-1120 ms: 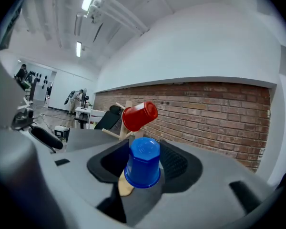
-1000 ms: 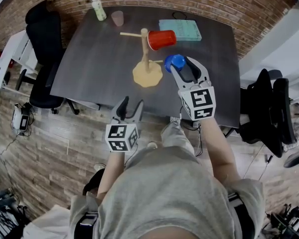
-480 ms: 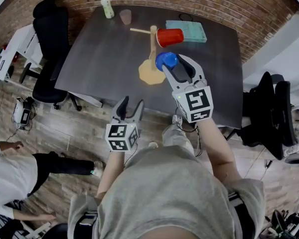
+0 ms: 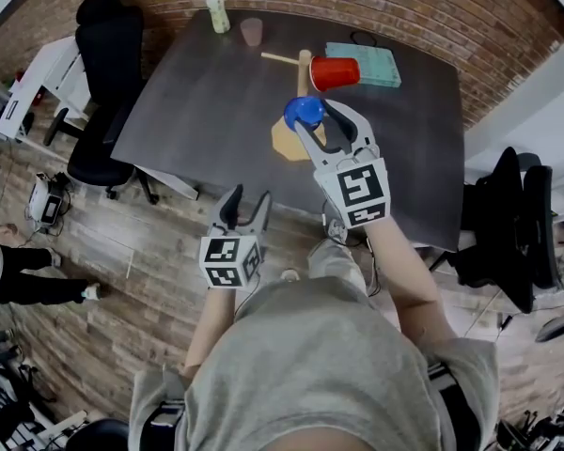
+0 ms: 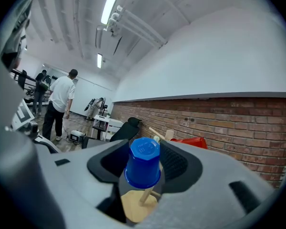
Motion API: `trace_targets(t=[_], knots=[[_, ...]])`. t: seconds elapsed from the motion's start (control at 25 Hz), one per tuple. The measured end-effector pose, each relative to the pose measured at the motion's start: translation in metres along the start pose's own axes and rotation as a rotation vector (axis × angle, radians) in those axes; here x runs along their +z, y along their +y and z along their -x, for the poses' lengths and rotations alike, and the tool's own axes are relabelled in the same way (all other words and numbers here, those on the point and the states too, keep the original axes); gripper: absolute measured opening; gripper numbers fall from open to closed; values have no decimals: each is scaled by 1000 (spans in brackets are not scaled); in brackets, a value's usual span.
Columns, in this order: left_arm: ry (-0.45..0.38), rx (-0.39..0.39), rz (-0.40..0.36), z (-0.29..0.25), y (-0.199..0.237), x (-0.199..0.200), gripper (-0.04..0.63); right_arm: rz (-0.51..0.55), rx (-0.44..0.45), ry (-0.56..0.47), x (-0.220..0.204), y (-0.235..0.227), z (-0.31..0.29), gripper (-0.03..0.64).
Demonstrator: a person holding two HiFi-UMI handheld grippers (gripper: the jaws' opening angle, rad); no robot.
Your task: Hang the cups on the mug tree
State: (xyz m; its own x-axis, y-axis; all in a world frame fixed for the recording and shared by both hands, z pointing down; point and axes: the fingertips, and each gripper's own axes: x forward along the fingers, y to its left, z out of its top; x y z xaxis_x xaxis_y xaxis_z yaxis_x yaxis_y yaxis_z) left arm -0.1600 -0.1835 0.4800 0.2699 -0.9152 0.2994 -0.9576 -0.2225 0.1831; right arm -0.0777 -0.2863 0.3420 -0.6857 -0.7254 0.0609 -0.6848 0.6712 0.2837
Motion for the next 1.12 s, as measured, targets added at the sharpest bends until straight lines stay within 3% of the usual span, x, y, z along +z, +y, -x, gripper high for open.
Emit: trace_targets(t=[1.12], knots=[[25,13,11,-6,5,-8,232,37,4,97,-48,8,-37,207]])
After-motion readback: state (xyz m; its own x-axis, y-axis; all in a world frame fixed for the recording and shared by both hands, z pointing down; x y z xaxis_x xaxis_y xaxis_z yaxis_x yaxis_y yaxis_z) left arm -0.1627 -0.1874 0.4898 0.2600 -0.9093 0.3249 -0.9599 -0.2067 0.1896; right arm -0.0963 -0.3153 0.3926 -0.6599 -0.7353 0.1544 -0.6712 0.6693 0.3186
